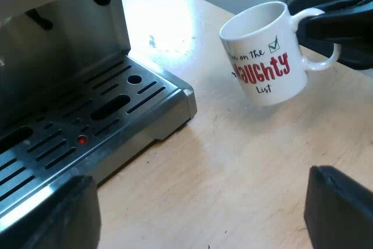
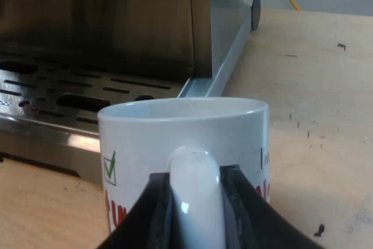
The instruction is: Place mug into machine
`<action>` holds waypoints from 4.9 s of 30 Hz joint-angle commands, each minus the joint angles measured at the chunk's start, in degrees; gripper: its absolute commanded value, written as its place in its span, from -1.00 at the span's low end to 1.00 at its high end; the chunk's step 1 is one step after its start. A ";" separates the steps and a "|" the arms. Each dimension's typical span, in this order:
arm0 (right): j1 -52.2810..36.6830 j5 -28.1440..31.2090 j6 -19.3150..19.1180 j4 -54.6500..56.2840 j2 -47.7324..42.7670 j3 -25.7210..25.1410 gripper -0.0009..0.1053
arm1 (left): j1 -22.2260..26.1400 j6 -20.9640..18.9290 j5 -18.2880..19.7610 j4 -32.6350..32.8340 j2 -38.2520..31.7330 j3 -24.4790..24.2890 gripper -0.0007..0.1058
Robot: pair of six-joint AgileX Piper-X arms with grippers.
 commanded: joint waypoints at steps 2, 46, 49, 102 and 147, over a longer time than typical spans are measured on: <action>0.05 -0.06 -2.08 -4.00 3.52 -0.73 -0.98 | -0.27 -0.84 -0.24 -0.49 -0.37 -0.28 0.38; 0.05 5.50 -2.08 8.28 17.08 -0.73 -0.98 | -0.27 -0.84 -0.24 -0.49 -0.37 -0.28 0.38; 0.05 5.39 -2.08 8.38 17.08 -0.73 -0.98 | -0.27 -0.84 -0.24 -0.49 -0.37 -0.28 0.38; 0.05 0.68 -3.41 -11.38 23.49 5.30 0.13 | -0.27 -0.60 2.74 0.86 1.80 -0.28 0.38; 0.05 -4.02 -3.97 -9.29 9.69 4.46 -0.98 | -0.27 0.54 2.27 0.86 1.51 -0.44 0.38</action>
